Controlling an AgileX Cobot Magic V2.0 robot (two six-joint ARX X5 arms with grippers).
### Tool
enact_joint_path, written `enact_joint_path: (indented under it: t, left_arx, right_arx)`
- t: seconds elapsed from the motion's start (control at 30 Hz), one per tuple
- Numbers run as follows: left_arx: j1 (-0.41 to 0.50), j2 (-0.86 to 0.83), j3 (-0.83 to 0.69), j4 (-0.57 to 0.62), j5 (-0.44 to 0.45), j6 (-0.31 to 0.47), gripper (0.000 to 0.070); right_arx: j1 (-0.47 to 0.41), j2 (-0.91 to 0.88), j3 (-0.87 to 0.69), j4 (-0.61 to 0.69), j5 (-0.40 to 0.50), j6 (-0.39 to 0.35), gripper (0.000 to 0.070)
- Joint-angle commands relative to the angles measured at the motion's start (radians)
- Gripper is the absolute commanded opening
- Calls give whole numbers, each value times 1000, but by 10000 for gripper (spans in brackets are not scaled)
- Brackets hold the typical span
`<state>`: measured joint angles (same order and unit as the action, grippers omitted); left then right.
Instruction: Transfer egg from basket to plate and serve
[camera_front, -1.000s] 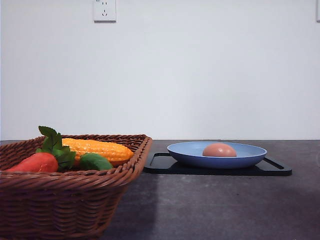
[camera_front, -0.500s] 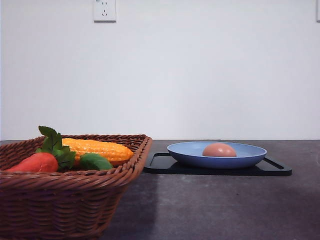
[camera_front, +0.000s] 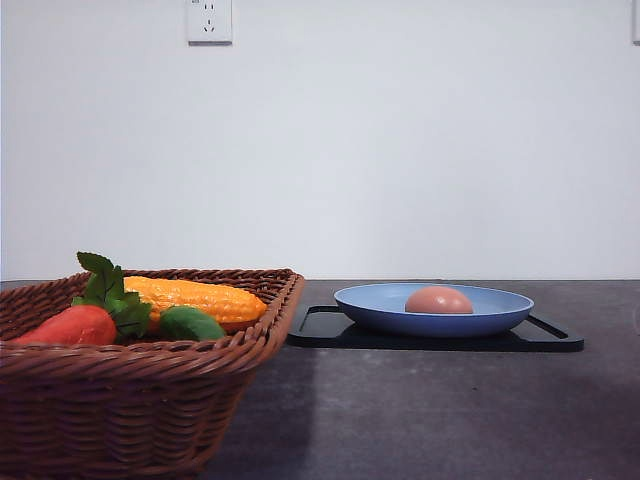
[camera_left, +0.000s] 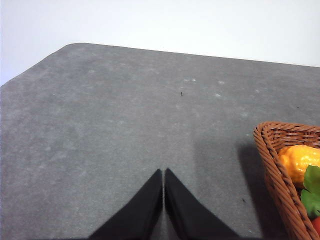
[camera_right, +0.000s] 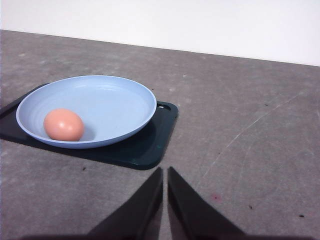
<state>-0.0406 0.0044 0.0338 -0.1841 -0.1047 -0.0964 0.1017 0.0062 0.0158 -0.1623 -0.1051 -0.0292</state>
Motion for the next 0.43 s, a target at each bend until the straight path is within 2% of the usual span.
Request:
enact_joint_path:
  t: [0.0,0.4]
  left_arx:
    - [-1,-2,-22,-17,0,-2,0]
    - [-1,-2,-22,-17,0,-2,0]
  right_arx:
    - [0,-3,-7,4,1,10,0]
    - [0,-3,-7,4,1,10,0]
